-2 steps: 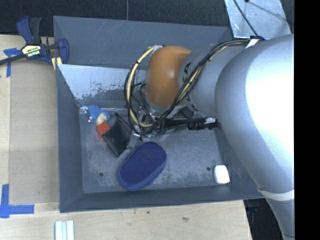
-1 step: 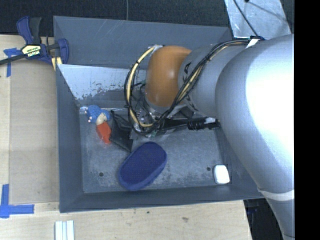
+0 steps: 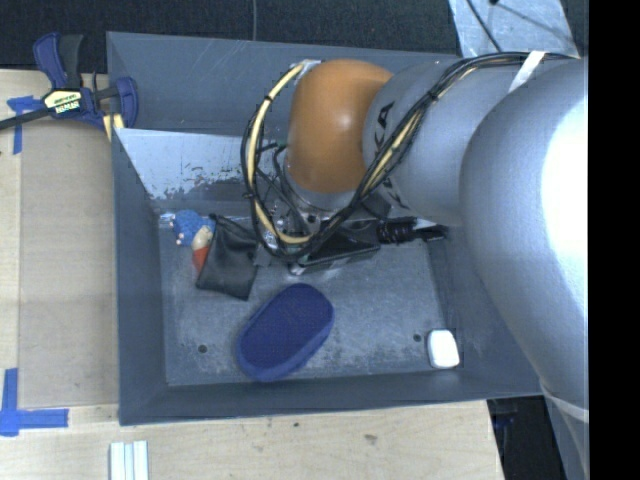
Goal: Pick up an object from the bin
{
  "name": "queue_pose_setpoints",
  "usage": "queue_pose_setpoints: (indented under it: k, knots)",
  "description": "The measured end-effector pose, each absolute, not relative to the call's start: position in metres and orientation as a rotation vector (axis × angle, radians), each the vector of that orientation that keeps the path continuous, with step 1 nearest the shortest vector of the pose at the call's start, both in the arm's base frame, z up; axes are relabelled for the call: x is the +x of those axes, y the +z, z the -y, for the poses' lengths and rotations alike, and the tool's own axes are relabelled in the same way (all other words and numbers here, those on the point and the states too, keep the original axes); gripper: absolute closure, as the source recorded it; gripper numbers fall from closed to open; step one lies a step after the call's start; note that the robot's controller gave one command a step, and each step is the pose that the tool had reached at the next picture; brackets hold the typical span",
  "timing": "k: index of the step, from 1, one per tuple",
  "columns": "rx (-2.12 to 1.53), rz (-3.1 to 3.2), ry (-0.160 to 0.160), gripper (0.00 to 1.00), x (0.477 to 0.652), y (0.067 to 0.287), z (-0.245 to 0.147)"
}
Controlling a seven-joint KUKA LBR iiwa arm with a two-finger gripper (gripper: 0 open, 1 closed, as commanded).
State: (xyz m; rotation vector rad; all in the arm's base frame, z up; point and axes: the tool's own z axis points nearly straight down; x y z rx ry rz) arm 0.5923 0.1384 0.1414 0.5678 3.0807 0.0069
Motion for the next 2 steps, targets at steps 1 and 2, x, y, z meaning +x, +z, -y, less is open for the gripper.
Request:
queue_pose_setpoints:
  k: [1, 2]
  knots:
    - [0.277, -3.129, 0.001, 1.0, 0.568, 0.145, -0.179]
    - [0.235, -3.123, 0.009, 1.0, 0.536, 0.265, -0.224]
